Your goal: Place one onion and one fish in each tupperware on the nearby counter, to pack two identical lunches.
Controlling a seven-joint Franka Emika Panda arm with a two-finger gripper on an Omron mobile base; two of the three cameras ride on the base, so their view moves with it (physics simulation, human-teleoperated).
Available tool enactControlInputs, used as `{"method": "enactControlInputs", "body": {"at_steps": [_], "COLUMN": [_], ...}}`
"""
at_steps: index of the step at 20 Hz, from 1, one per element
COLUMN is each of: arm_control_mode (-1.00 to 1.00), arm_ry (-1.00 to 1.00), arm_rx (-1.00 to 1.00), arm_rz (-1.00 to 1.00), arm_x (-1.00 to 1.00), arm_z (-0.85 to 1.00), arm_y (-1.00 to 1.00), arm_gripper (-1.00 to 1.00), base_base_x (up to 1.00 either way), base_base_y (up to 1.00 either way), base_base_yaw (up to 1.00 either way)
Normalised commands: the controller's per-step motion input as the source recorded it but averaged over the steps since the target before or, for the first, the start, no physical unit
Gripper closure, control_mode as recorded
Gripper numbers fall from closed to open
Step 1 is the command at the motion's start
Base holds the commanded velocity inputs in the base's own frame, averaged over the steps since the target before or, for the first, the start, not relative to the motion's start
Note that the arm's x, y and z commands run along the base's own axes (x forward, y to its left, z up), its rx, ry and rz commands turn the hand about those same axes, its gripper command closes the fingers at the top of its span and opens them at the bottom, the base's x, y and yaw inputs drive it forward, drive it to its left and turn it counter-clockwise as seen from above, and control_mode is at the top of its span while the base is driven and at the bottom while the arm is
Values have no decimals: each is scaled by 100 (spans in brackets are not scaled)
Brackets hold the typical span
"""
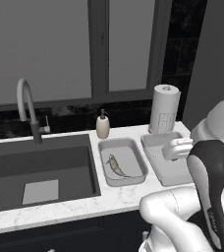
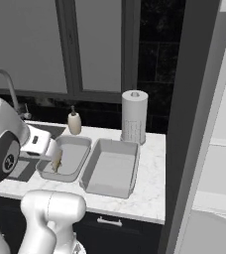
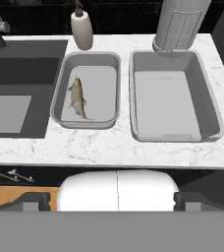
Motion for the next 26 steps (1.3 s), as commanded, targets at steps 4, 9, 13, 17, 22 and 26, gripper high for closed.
{"method": "enactControlInputs", "body": {"at_steps": [4,9,13,17,22,26], "arm_control_mode": [100,100,100,100,100,100], "arm_ry": [-2,0,0,0,0,0], "arm_rx": [1,0,0,0,0,0], "arm_rz": [0,0,0,0,0,0], "arm_x": [-43,0,0,0,0,0], "arm_z": [22,0,0,0,0,0], "arm_y": [-10,0,0,0,0,0], "arm_gripper": [-100,-100,-100,-100,-100,-100], "base_base_x": [-49,-98,-47,-10,0,0], "base_base_y": [-1,-21,-95,-100,-96,-97], "base_base_yaw": [0,0,-1,0,-5,-13]}}
